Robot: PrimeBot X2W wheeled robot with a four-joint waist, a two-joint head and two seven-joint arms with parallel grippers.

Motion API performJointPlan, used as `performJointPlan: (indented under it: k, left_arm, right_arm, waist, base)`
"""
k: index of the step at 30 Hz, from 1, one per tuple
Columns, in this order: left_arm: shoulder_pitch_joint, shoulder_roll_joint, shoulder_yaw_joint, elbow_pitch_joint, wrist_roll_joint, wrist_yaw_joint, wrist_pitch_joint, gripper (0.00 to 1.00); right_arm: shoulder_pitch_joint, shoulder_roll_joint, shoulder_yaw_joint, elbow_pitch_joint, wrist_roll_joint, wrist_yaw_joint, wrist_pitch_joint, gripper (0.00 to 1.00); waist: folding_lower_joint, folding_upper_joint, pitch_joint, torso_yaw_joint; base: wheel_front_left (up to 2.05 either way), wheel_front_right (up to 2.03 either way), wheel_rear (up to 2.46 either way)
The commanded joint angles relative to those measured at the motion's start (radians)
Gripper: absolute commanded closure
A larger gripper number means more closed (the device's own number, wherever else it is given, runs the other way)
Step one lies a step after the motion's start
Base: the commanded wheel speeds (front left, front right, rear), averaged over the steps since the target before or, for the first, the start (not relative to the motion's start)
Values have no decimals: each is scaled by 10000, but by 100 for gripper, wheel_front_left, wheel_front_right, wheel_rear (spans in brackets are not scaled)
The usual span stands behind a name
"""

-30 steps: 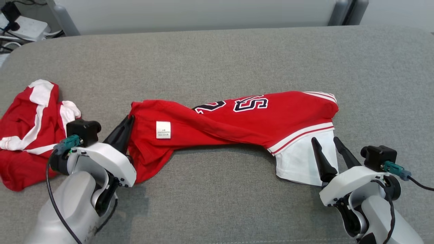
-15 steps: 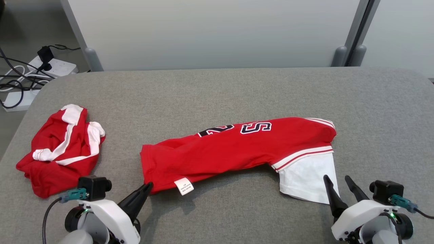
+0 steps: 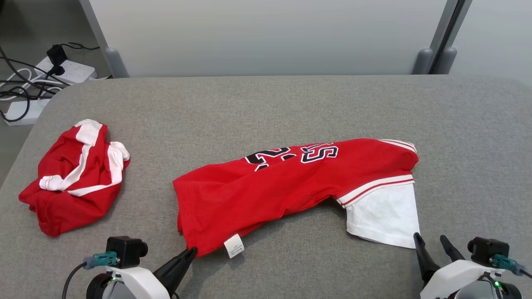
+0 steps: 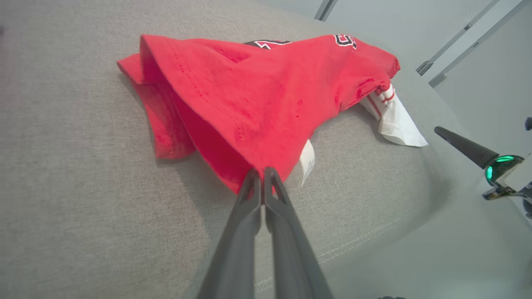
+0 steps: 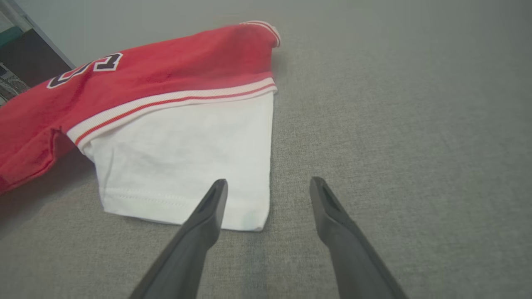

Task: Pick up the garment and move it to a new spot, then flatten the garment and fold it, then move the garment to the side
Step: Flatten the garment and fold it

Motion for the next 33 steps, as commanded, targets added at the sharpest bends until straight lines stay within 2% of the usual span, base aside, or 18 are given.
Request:
performJointPlan:
  k: [1, 15, 19, 20, 22, 23, 24, 25, 27, 28, 31, 33]
  left_arm:
    - [-380, 379, 372, -253, 128, 113, 6, 100]
    - [-614, 498, 271, -418, 429, 369, 89, 100]
    - [-636, 479, 281, -377, 429, 388, 39, 100]
    - [-649, 455, 269, -356, 432, 382, 18, 100]
    - [-674, 434, 255, -335, 443, 376, 5, 100]
    - [-688, 426, 247, -326, 451, 375, -1, 100]
    - [-705, 422, 241, -318, 465, 373, -11, 100]
    - [-720, 417, 237, -311, 472, 367, -23, 100]
    - [-740, 413, 237, -290, 466, 355, -35, 100]
    - [-746, 414, 242, -276, 459, 357, -39, 100]
    - [-816, 429, 349, -297, 413, 331, -160, 100]
    - [-1091, 463, 705, -542, 174, 218, -362, 100]
  right_arm:
    - [-8, -1, 216, -74, -72, 40, -145, 0]
    - [-436, 482, 217, 787, -70, 40, -145, 0]
    - [-578, 528, 231, 722, -18, 40, -145, 5]
    - [-622, 545, 287, 729, -7, 40, -145, 26]
    - [-688, 537, 328, 735, 28, 40, -145, 40]
    - [-711, 526, 342, 742, 51, 40, -145, 61]
    - [-728, 524, 342, 760, 93, 40, -145, 67]
    - [-749, 517, 329, 765, 133, 40, -145, 67]
    - [-789, 510, 306, 785, 197, 40, -145, 85]
    - [-811, 508, 280, 776, 234, 40, -145, 98]
    - [-940, 441, 121, 287, 249, 40, -145, 100]
    - [-1091, 362, -199, -784, 209, 40, -145, 100]
  waist:
    - [0, -1, 34, 26]
    - [0, -1, 311, 220]
    - [0, -1, 310, 166]
    - [0, -1, 324, 145]
    - [0, -1, 345, 139]
    - [0, -1, 356, 138]
    - [0, -1, 367, 141]
    - [0, -1, 379, 144]
    - [0, -1, 400, 141]
    - [0, -1, 408, 136]
    - [0, -1, 437, 123]
    - [0, -1, 424, 98]
  base:
    - [0, 0, 0]
    - [0, 0, 0]
    - [0, 0, 0]
    - [0, 0, 0]
    - [0, 0, 0]
    - [0, 0, 0]
    - [0, 0, 0]
    - [0, 0, 0]
    - [0, 0, 0]
    - [0, 0, 0]
    - [0, 0, 0]
    - [0, 0, 0]
